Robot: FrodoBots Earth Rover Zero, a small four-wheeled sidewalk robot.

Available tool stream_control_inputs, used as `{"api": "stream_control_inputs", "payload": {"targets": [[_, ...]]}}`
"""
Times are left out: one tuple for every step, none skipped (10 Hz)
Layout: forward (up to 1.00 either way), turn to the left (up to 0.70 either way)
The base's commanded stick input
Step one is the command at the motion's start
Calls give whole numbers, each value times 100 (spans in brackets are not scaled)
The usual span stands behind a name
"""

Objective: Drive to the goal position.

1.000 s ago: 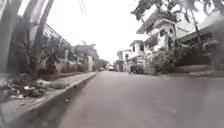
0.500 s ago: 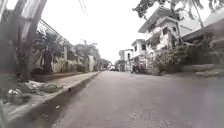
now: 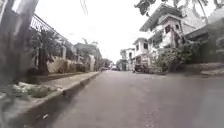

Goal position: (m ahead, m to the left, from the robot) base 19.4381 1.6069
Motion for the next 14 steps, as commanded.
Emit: {"api": "stream_control_inputs", "payload": {"targets": [[70, 0], [70, 0], [70, 1], [70, 8], [70, 20], [70, 31], [70, 21], [70, 6], [70, 1], [70, 0], [70, 1], [70, 1], [70, 0], [70, 0]]}}
